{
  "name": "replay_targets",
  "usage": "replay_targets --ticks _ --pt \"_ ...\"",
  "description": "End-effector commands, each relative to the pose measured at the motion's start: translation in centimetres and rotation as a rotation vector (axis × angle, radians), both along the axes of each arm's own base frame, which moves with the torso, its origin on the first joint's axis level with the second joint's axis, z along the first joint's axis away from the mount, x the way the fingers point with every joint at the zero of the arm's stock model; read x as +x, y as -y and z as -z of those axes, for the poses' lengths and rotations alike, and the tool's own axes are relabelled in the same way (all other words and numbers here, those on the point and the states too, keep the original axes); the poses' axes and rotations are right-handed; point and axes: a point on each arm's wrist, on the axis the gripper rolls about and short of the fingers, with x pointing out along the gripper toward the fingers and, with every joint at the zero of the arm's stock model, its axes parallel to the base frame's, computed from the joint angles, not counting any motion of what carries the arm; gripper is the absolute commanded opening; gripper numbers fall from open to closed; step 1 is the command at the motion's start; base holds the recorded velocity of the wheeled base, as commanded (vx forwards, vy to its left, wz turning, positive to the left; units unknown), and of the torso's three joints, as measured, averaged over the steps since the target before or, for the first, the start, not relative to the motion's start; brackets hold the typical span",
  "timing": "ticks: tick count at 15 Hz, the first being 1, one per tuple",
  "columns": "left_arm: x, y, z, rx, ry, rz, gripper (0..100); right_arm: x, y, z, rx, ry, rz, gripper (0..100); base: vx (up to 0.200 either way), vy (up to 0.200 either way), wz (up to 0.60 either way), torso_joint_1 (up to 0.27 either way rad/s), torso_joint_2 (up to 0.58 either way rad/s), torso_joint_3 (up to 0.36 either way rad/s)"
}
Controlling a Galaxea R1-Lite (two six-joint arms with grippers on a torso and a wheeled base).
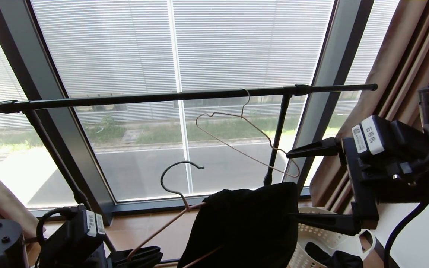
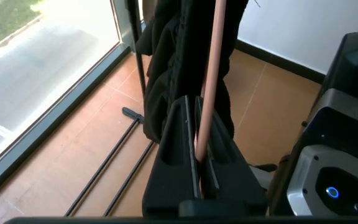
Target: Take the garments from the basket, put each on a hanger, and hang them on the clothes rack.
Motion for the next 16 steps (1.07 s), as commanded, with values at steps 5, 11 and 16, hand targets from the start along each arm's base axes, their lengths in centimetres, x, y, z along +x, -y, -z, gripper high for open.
replay_targets --ticks 5,11,16 --pt "-0.3 0.8 -0.5 -0.014 0.023 0.057 0 4.9 -1.8 0.7 -0.067 -0.163 -0.181 100 0.000 0.000 0.00 0.000 0.00 0.000" --pt "0.7 1.6 -0.5 -0.004 0.015 0.063 0 5.8 -4.7 2.9 -0.103 -0.235 -0.246 100 0.000 0.000 0.00 0.000 0.00 0.000" --pt "1.1 1.8 -0.4 0.000 0.010 0.060 0 5.8 -5.7 3.5 -0.114 -0.248 -0.271 100 0.000 0.000 0.00 0.000 0.00 0.000"
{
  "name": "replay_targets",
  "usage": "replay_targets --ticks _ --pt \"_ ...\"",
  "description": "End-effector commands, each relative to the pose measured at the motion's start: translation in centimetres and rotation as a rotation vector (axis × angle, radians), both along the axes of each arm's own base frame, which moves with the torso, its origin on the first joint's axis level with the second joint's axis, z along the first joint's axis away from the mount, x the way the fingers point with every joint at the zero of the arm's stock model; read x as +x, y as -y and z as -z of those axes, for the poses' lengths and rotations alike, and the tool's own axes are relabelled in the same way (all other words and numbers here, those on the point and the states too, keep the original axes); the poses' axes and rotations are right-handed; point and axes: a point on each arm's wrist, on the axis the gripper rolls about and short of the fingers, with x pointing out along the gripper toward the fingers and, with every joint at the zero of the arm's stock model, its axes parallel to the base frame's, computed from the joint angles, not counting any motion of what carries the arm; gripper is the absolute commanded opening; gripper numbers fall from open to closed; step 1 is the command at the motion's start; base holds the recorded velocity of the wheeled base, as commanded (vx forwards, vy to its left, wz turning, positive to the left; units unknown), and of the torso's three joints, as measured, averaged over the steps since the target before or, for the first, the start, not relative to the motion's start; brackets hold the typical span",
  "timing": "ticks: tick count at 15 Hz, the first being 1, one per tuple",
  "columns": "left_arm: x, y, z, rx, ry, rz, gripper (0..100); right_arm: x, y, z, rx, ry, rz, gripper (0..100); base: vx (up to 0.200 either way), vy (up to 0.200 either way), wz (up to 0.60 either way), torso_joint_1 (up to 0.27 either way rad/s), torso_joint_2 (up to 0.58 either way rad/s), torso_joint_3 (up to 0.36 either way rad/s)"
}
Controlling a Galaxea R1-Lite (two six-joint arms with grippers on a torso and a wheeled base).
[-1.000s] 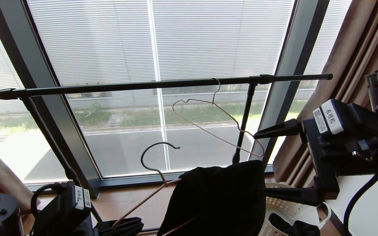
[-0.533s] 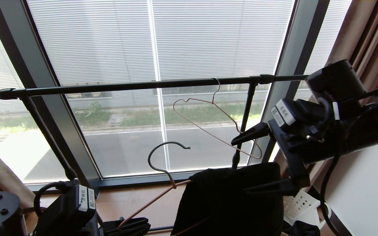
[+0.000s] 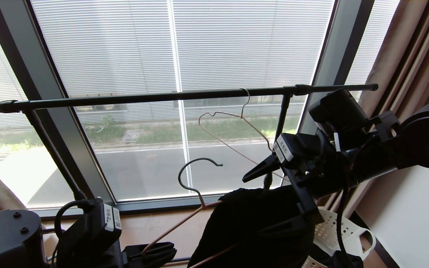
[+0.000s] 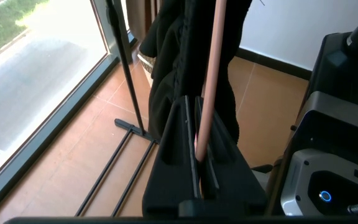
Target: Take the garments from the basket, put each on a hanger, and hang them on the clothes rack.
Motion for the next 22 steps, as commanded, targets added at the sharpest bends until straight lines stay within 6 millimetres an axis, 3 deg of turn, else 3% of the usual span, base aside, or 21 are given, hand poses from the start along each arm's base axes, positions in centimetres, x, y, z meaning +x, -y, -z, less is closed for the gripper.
replay_targets --ticks 1,6,7,22 --pt "0.16 0.06 0.14 0.005 -0.007 -0.002 0 0.04 -0.42 0.23 -0.004 -0.007 -0.008 100 0.000 0.000 0.00 0.000 0.00 0.000" --pt "0.17 0.08 0.16 0.004 -0.008 -0.003 0 0.11 -0.53 0.22 -0.001 -0.008 -0.006 100 0.000 0.000 0.00 0.000 0.00 0.000" --pt "0.21 0.07 0.14 0.004 -0.008 -0.004 0 0.11 -0.53 0.22 -0.001 -0.009 -0.005 0 0.000 0.000 0.00 0.000 0.00 0.000" --pt "0.24 0.03 -0.03 -0.005 0.004 -0.006 0 -0.07 -0.46 -0.03 0.002 -0.002 -0.003 0 0.000 0.000 0.00 0.000 0.00 0.000"
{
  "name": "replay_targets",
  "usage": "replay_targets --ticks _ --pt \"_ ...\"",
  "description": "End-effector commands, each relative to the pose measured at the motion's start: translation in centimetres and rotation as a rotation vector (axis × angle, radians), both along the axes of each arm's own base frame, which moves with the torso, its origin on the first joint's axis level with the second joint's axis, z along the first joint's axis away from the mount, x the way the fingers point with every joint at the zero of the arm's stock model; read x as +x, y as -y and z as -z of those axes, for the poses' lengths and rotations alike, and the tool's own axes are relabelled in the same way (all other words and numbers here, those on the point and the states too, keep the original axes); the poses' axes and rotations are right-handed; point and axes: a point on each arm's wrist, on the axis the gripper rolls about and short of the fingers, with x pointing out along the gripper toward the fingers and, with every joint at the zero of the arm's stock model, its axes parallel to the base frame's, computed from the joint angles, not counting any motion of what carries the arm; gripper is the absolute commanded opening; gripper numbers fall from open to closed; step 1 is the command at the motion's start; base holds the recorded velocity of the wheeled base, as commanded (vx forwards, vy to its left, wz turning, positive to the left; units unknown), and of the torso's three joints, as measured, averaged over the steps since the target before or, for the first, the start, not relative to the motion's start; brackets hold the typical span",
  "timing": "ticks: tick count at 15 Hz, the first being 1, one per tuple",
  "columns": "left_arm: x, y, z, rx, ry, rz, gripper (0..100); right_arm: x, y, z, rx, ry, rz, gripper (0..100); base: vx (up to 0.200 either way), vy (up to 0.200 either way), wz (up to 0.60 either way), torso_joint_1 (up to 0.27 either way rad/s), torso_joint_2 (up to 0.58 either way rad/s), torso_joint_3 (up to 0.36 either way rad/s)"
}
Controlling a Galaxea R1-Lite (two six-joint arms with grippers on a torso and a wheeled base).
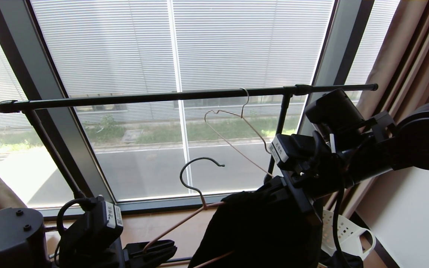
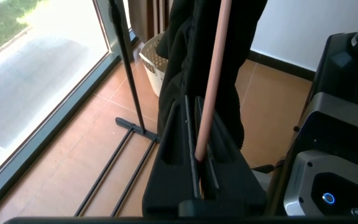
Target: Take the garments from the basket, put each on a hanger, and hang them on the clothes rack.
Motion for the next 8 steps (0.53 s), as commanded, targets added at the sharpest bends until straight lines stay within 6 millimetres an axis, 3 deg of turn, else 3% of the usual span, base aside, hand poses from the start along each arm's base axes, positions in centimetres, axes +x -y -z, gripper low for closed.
replay_targets --ticks 1,2,3,8 --pt "-0.01 0.03 -0.03 -0.006 0.005 0.002 0 -0.07 0.02 -0.12 0.002 0.004 -0.001 0 0.000 0.000 0.00 0.000 0.00 0.000" --pt "0.01 0.02 -0.06 -0.008 0.008 0.001 0 -0.09 0.03 -0.21 0.005 0.006 -0.002 0 0.000 0.000 0.00 0.000 0.00 0.000" --pt "0.06 0.05 -0.02 -0.007 0.003 -0.002 100 -0.20 0.11 -0.36 0.007 0.009 -0.002 0 0.000 0.000 0.00 0.000 0.00 0.000" --pt "0.77 -0.57 0.03 -0.012 -0.011 -0.061 100 -0.12 0.17 -0.69 0.015 0.021 0.001 0 0.000 0.000 0.00 0.000 0.00 0.000"
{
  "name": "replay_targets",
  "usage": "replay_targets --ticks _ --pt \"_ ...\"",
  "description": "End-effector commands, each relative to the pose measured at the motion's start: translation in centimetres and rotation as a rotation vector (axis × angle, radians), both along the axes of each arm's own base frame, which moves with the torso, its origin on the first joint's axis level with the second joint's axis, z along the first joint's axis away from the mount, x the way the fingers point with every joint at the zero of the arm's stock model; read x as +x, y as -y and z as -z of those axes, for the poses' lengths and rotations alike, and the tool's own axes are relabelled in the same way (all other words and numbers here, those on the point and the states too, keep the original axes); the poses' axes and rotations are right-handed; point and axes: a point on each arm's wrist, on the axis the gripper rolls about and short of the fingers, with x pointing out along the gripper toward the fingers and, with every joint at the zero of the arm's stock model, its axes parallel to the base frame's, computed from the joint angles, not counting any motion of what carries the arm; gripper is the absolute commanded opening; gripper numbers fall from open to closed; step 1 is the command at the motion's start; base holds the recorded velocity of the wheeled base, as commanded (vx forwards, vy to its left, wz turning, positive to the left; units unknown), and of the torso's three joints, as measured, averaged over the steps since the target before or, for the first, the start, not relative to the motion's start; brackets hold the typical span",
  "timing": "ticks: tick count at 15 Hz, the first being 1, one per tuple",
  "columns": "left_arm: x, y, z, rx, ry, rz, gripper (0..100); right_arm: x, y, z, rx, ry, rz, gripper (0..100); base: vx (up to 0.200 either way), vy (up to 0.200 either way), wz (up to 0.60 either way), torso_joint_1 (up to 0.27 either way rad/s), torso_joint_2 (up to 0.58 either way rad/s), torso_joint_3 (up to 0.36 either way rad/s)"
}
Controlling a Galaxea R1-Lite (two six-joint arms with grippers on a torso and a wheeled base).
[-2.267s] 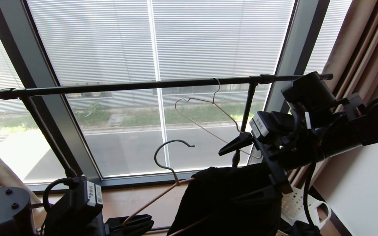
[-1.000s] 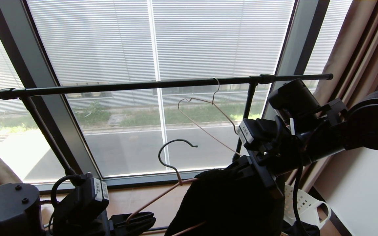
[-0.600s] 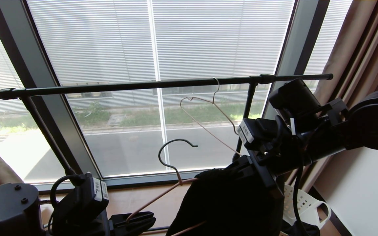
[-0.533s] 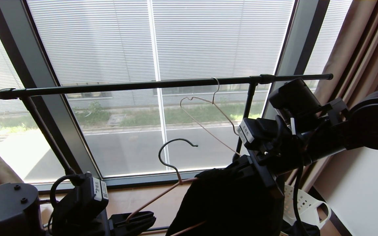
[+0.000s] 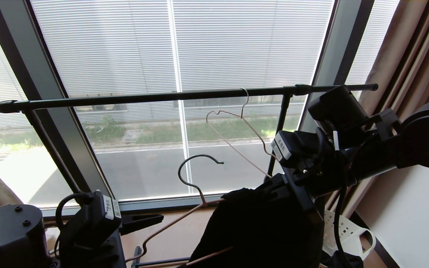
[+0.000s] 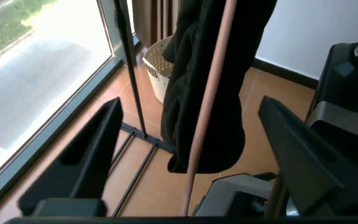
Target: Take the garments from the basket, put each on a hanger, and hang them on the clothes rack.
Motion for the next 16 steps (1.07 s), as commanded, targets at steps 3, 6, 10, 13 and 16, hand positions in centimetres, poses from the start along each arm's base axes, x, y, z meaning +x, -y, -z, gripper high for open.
replay_targets --ticks 3,6,10,13,16 --pt "0.8 -2.0 -1.2 -0.069 0.032 -0.130 100 0.8 1.0 -0.6 0.015 -0.024 0.071 0 0.000 0.000 0.00 0.000 0.00 0.000" --pt "0.5 -2.8 -2.0 -0.198 -0.055 -0.204 100 1.1 1.5 -1.8 0.045 -0.077 0.154 0 0.000 0.000 0.00 0.000 0.00 0.000" --pt "0.7 -4.2 -1.9 -0.312 -0.187 -0.326 100 1.2 2.6 -2.6 0.041 -0.078 0.247 0 0.000 0.000 0.00 0.000 0.00 0.000" --pt "0.2 -4.4 -0.9 -0.373 -0.332 -0.368 100 0.5 3.0 -4.0 0.102 -0.119 0.323 0 0.000 0.000 0.00 0.000 0.00 0.000" --pt "0.8 -3.6 0.0 -0.429 -0.510 -0.343 100 -0.3 3.4 -5.0 0.149 -0.140 0.356 0 0.000 0.000 0.00 0.000 0.00 0.000"
